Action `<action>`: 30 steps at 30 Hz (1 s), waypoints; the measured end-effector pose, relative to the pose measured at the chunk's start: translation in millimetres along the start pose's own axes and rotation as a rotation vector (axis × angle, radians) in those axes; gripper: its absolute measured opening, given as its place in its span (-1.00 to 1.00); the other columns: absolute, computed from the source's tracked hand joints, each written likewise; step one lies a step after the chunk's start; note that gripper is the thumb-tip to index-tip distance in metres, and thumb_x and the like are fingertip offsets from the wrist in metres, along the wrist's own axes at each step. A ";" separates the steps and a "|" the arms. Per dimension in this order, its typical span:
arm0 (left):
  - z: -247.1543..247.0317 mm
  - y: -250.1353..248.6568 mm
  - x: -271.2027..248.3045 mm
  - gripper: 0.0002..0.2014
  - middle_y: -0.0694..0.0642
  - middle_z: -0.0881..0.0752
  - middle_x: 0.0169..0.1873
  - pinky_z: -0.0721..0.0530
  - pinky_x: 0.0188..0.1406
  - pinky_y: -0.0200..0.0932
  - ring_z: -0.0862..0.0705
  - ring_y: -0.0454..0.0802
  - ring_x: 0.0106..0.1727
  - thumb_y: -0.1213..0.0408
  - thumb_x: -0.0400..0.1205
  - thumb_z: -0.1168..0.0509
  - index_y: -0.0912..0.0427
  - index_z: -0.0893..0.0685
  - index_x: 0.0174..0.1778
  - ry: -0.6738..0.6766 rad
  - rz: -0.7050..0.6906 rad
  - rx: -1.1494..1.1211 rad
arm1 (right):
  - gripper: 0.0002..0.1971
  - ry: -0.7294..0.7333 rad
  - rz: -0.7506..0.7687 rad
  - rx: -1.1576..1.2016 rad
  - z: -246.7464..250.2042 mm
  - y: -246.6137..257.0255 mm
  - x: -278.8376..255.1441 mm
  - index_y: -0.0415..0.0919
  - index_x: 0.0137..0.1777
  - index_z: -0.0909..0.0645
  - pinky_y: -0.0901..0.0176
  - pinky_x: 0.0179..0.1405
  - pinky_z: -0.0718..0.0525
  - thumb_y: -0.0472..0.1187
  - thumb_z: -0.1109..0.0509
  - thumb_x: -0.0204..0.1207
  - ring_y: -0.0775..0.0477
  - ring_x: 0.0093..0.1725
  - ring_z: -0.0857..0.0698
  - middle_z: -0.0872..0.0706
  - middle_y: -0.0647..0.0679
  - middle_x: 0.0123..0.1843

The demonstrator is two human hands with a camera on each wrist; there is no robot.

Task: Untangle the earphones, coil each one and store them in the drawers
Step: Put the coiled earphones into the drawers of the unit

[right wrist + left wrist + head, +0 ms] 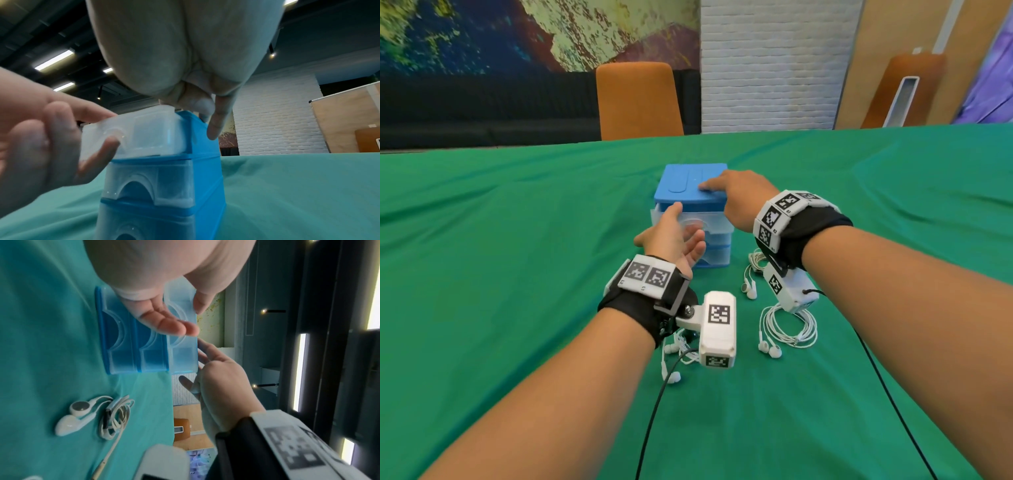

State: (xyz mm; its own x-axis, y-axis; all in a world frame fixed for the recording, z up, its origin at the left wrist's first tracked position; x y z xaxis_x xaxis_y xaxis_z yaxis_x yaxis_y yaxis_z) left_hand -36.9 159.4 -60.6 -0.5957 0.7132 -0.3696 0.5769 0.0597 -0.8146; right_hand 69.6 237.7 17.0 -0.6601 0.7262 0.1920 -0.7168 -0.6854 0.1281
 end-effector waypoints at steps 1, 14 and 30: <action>3.6 -0.2 -4.0 -0.45 0.16 -0.73 -0.29 -0.60 -0.68 -0.29 -0.65 -0.07 -0.67 0.09 0.64 -0.43 0.26 -0.46 0.46 0.016 0.004 0.024 | -0.33 0.000 -0.004 0.002 1.4 -0.4 0.2 0.13 0.62 -0.43 -0.02 0.43 -0.53 -0.47 -0.09 0.60 -0.22 0.53 -0.49 -0.48 -0.07 0.61; 39.7 -16.0 -33.2 -0.61 -0.03 -0.53 0.06 -0.49 0.09 0.06 -0.53 0.08 0.11 0.27 0.62 -0.30 -0.02 -0.41 0.35 0.097 -0.180 0.444 | -0.31 0.058 -0.032 0.023 13.4 4.1 -0.1 0.14 0.58 -0.49 0.07 0.11 -0.64 -0.51 -0.04 0.59 -0.27 0.41 -0.60 -0.40 -0.07 0.68; 15.5 -39.0 -1.2 -0.67 0.10 -0.56 0.44 -0.45 0.54 0.18 -0.52 0.08 0.45 0.14 0.81 -0.09 0.07 -0.45 0.49 0.164 -0.493 0.590 | -0.33 0.076 -0.035 0.116 12.4 -3.0 -2.5 0.07 0.59 -0.49 0.17 -0.26 -0.48 -0.53 -0.01 0.61 -0.19 0.09 -0.60 -0.38 -0.12 0.69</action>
State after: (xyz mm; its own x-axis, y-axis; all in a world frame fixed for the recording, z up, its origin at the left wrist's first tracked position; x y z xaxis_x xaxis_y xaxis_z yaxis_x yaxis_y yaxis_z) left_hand -67.3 145.4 -35.3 -0.5894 0.7974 0.1294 -0.1516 0.0481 -0.9873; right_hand 76.2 237.3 28.2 -0.6531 0.7490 0.1121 -0.7119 -0.6576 0.2463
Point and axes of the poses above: each hand's wrist, its own x-axis towards the middle knuckle, its own z-axis out of the back of the hand, y = z × x, the point moved 4 cm from there along x, towards the middle knuckle
